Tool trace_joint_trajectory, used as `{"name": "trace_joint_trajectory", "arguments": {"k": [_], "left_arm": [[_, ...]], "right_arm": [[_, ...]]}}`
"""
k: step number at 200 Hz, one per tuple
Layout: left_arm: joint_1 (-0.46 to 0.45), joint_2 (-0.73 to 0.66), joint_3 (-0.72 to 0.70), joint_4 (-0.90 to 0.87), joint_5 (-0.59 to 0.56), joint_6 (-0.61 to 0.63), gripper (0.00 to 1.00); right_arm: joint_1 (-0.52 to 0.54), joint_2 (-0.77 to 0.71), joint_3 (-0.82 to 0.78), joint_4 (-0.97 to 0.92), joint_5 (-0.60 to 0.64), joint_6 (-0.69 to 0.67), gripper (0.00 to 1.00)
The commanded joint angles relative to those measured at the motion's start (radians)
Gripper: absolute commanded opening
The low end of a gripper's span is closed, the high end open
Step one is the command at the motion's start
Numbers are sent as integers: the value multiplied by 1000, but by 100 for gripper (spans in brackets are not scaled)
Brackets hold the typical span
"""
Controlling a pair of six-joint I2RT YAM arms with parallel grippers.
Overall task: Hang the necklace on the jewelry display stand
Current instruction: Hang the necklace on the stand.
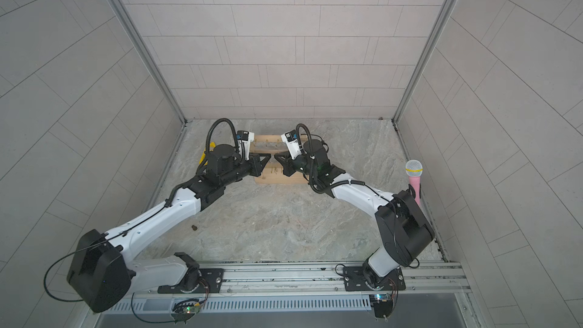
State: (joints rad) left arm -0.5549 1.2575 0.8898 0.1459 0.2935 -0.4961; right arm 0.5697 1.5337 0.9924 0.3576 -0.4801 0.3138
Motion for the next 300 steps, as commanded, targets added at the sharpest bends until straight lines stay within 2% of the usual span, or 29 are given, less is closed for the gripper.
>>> {"name": "trace_joint_trajectory", "arguments": {"k": [1,39,81,145,231,300], "left_arm": [[-14,16,43,-13,-41,27,11],[-38,37,62,-26,-90,47,11],[-57,36,58,-39,-136,60,11],[-123,-26,0,-62,-310,77,18],[-147,10,-18,-58,-398,39,29],[-149,43,-2,-49,-393,30,32]], "right_arm": [[4,-51,-14,-25,49,-24,0],[4,-61,-20,-42,101,-30,0],[4,-44,-14,-51,103,-36,0],[4,-70,-23,-76,100,-50,0],[4,-100,-33,-67,85,-38,0],[7,-123,-16,-74,56,-27,0]]}}
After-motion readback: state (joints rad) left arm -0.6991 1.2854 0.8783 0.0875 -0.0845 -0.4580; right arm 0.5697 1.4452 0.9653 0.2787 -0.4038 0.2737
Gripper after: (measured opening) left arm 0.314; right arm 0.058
